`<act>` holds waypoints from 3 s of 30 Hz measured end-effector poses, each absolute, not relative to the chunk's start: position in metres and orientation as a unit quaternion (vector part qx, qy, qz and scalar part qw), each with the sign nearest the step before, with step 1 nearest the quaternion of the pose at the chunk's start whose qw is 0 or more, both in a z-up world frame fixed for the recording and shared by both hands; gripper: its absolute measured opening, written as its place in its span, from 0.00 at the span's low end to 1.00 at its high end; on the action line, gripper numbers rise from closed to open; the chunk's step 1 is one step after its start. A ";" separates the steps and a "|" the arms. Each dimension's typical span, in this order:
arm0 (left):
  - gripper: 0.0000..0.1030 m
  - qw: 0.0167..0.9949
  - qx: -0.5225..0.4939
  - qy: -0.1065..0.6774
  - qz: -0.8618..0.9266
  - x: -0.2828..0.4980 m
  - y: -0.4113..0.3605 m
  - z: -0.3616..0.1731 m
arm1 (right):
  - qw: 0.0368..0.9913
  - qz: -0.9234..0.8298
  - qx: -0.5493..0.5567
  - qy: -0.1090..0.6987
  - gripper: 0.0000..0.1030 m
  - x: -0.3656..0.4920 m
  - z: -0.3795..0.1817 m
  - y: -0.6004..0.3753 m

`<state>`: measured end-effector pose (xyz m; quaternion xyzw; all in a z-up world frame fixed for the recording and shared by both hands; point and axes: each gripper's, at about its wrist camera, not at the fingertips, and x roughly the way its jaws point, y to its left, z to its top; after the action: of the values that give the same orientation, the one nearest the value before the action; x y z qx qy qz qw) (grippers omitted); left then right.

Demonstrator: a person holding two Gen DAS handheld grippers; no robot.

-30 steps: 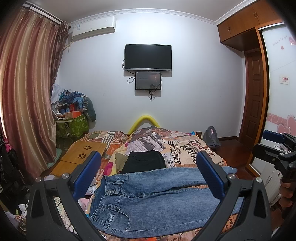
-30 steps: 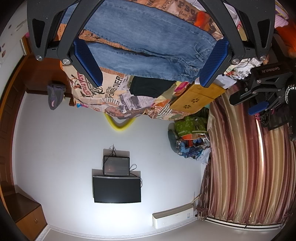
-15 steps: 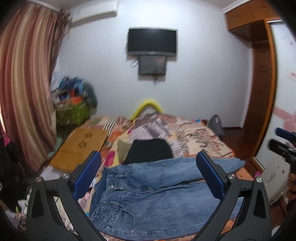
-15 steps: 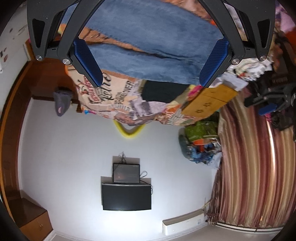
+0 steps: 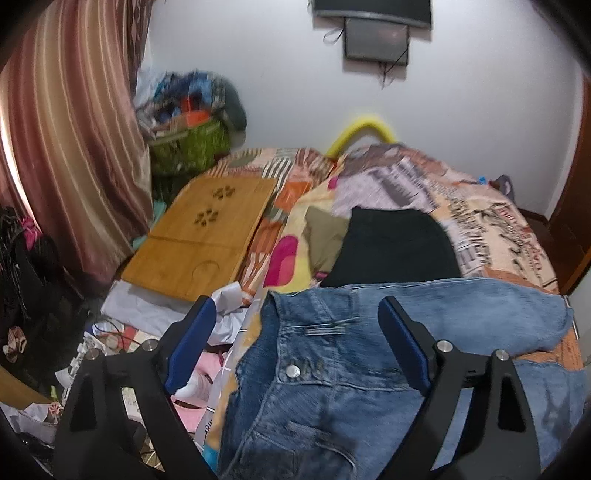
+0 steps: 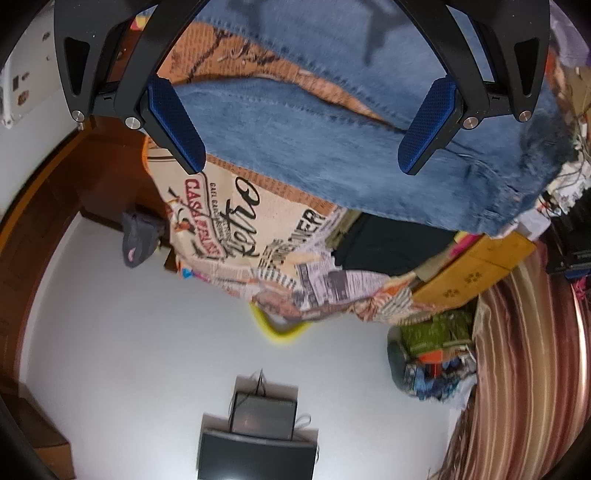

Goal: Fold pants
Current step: 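Lower the left gripper onto the jeans waistband while the right gripper grasps the leg hem, then lift the jeans leg with the right gripper and fold it over the waistband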

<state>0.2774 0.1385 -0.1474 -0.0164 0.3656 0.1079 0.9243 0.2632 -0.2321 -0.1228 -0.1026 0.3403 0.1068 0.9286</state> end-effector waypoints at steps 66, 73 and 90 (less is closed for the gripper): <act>0.17 0.819 -0.107 0.556 0.093 0.447 0.200 -0.318 | 0.791 0.272 -0.128 0.532 0.15 0.426 -0.264 -0.177; 0.16 0.854 -0.106 0.505 0.069 0.422 0.198 -0.269 | 0.808 0.283 -0.132 0.500 0.11 0.396 -0.228 -0.180; 0.12 0.899 -0.038 0.435 0.023 0.308 0.145 -0.174 | 0.856 0.259 -0.110 0.433 0.11 0.282 -0.151 -0.193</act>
<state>0.3078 0.1452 -0.1738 -0.0376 0.4351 0.0226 0.8993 0.2819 -0.1934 -0.1508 -0.1097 0.4330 0.2593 0.8563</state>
